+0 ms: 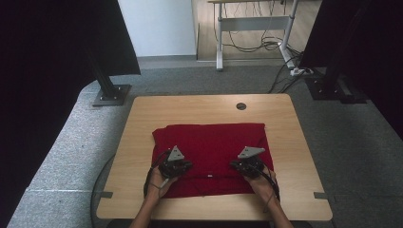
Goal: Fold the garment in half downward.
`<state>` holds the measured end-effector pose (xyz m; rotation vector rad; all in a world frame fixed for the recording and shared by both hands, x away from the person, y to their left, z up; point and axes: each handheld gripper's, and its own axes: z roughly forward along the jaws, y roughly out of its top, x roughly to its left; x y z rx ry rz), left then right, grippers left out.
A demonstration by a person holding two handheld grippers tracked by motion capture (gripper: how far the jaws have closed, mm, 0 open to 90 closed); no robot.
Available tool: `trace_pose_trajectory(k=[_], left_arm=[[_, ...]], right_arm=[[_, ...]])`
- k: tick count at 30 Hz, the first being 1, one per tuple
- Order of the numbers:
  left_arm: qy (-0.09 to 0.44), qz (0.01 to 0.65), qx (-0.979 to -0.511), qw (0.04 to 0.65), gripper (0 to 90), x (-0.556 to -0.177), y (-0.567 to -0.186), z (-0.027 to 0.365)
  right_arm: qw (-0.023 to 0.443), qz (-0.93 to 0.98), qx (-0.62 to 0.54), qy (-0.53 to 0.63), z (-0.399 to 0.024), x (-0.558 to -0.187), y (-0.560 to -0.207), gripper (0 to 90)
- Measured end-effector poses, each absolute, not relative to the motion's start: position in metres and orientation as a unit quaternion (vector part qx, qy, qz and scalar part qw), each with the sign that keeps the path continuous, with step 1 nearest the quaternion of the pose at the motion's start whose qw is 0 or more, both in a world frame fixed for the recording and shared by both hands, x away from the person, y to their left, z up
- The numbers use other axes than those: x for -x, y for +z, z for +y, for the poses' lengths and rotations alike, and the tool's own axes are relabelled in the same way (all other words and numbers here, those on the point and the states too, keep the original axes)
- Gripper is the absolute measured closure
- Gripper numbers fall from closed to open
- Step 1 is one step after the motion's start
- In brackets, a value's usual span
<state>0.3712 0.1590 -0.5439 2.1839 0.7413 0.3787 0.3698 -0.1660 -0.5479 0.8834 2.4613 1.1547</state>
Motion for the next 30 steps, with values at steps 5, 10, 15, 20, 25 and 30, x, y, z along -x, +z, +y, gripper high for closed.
trace_pose_trajectory(k=[5,10,15,20,25,30], left_arm=[[0.156,0.282,-0.844,0.428,82.8,-0.36,-0.535,0.167],[0.144,0.274,-0.827,0.47,82.8,-0.343,-0.523,0.18],[0.123,0.263,-0.825,0.485,82.6,-0.321,-0.522,0.189],[0.106,0.261,-0.834,0.475,82.1,-0.302,-0.536,0.189],[0.085,0.256,-0.849,0.454,79.6,-0.29,-0.552,0.185],[0.076,0.246,-0.858,0.444,69.2,-0.283,-0.553,0.185]], right_arm=[[0.146,0.842,-0.298,0.426,-0.169,-0.359,-0.538,83.5],[0.126,0.825,-0.291,0.468,-0.181,-0.339,-0.525,83.4],[0.109,0.822,-0.279,0.485,-0.187,-0.321,-0.523,83.1],[0.094,0.826,-0.276,0.482,-0.187,-0.308,-0.532,82.9],[0.078,0.84,-0.272,0.463,-0.186,-0.298,-0.546,81.3],[0.065,0.844,-0.267,0.46,-0.19,-0.289,-0.549,72.9]])
